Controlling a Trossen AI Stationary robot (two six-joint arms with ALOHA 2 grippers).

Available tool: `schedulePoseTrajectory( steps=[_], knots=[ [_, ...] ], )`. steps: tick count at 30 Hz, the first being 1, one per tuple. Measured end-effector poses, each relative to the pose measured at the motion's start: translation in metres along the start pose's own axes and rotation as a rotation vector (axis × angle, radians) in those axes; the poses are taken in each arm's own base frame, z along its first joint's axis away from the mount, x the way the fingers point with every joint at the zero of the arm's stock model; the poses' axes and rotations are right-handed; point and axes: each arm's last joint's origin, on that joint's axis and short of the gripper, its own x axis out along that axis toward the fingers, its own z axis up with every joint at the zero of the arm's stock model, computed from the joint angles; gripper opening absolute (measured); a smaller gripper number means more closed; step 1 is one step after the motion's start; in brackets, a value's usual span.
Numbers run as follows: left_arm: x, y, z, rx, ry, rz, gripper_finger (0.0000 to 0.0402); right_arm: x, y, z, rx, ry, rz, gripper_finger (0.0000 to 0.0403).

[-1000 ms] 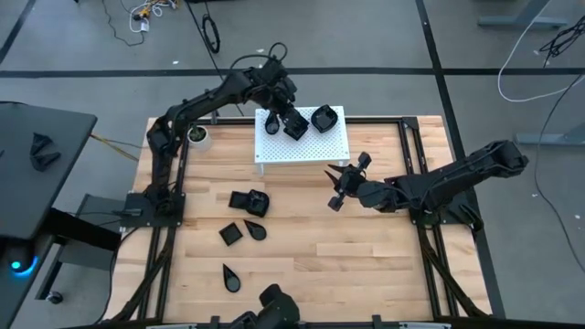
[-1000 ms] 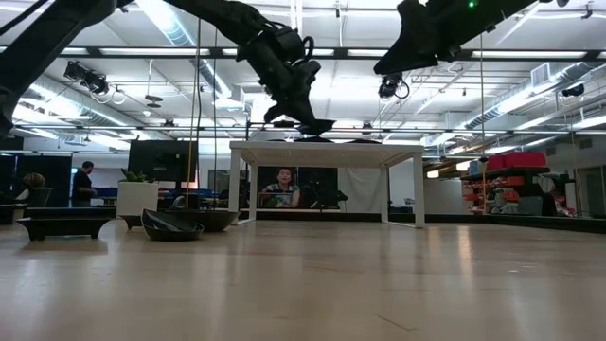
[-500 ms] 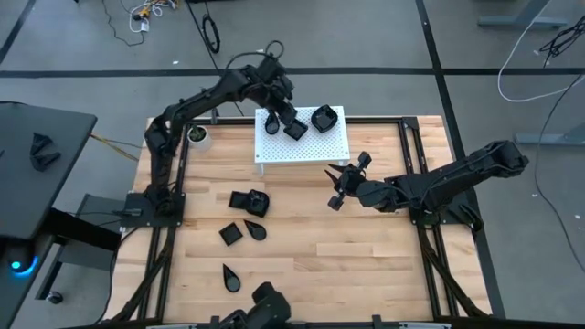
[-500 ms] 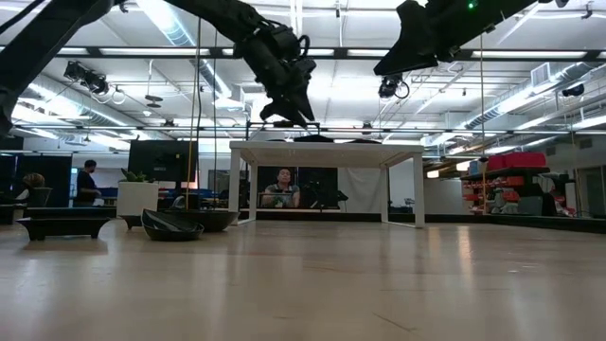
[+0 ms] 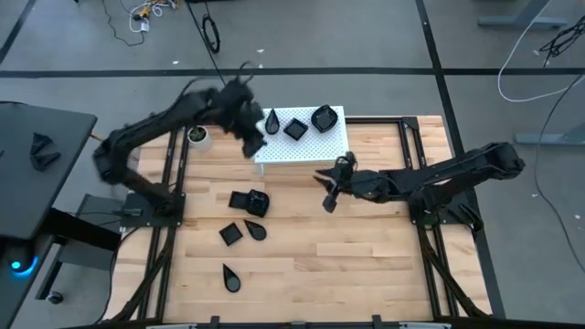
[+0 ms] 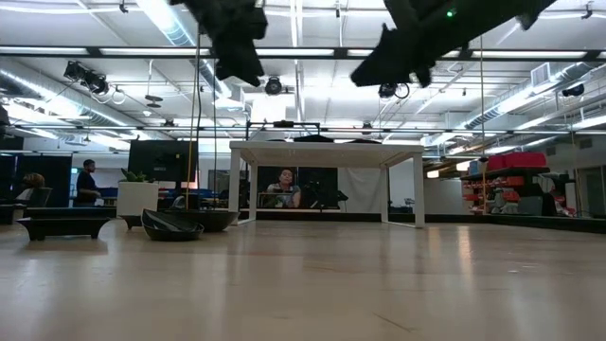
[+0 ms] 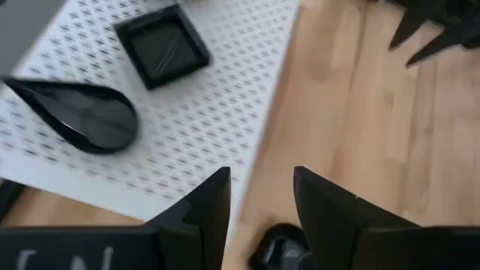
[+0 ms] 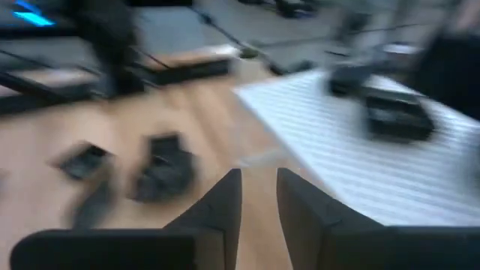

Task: Pick & Place Mini shaped plates
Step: Stack the black drop-shaped plate on top of the other black drop-shaped plate on the shelf

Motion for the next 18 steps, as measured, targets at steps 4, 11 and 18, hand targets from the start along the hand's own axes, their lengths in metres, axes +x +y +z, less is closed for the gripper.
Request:
schedulePoseTrajectory(
  steps=[4,11,18],
  knots=[
    [0.0,-0.029,-0.05,-0.018,-0.087,0.015,0.0154,0.022,0.01,0.002,0.075,-0.077,0.261,0.0089],
    [0.006,-0.056,-0.144,-0.143,-0.17,0.1,0.0154,0.081,0.049,-0.001,0.044,0.062,0.473,0.0116],
    [0.024,-0.064,-0.217,-0.248,-0.16,0.097,0.0154,0.136,0.09,-0.015,-0.022,0.274,0.471,0.0175]
  ],
)
